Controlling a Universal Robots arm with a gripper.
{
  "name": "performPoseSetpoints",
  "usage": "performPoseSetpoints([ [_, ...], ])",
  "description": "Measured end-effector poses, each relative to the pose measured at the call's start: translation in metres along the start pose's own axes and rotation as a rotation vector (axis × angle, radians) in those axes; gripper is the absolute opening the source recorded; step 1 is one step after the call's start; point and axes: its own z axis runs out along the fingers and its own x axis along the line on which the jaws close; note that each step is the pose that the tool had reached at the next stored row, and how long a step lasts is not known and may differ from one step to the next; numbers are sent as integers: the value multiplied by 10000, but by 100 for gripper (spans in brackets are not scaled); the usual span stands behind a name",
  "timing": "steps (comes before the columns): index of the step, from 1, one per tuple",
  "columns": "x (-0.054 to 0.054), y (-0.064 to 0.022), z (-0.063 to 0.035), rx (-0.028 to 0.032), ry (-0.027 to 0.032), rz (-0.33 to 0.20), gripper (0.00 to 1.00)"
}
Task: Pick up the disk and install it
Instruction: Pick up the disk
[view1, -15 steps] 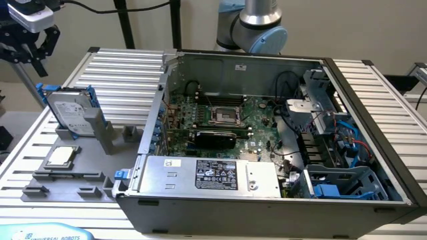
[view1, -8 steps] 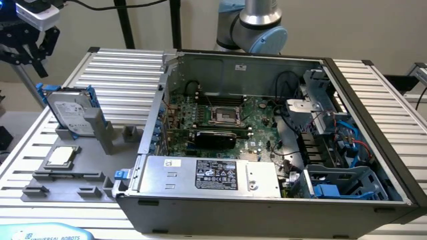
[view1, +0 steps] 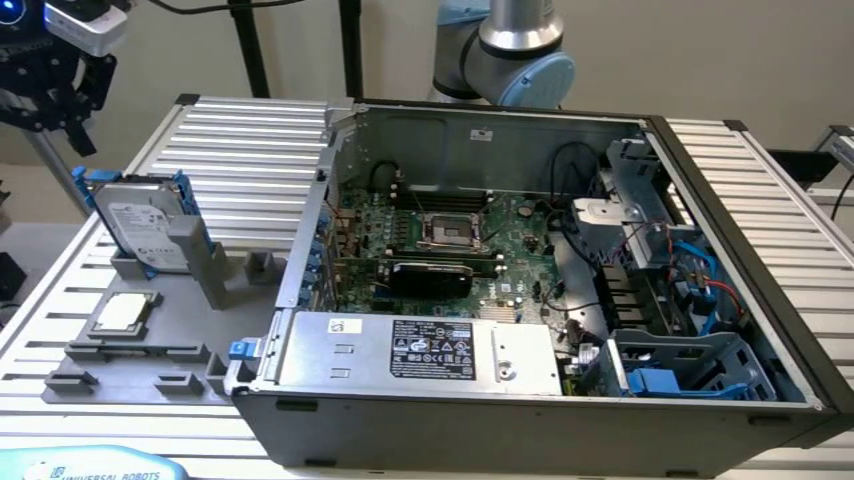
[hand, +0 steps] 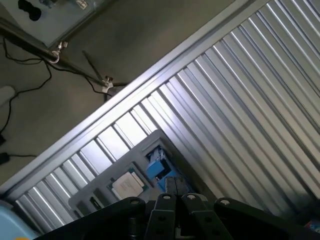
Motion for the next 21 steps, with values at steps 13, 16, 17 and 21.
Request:
performPoseSetpoints([
  [13, 0, -1, 0, 26, 81, -2314, 11],
  [16, -1, -2, 0, 48, 87, -2778, 11],
  [17, -2, -2, 1, 60, 86, -2927, 11],
  [21, -3, -4, 4, 93, 92, -3525, 11],
])
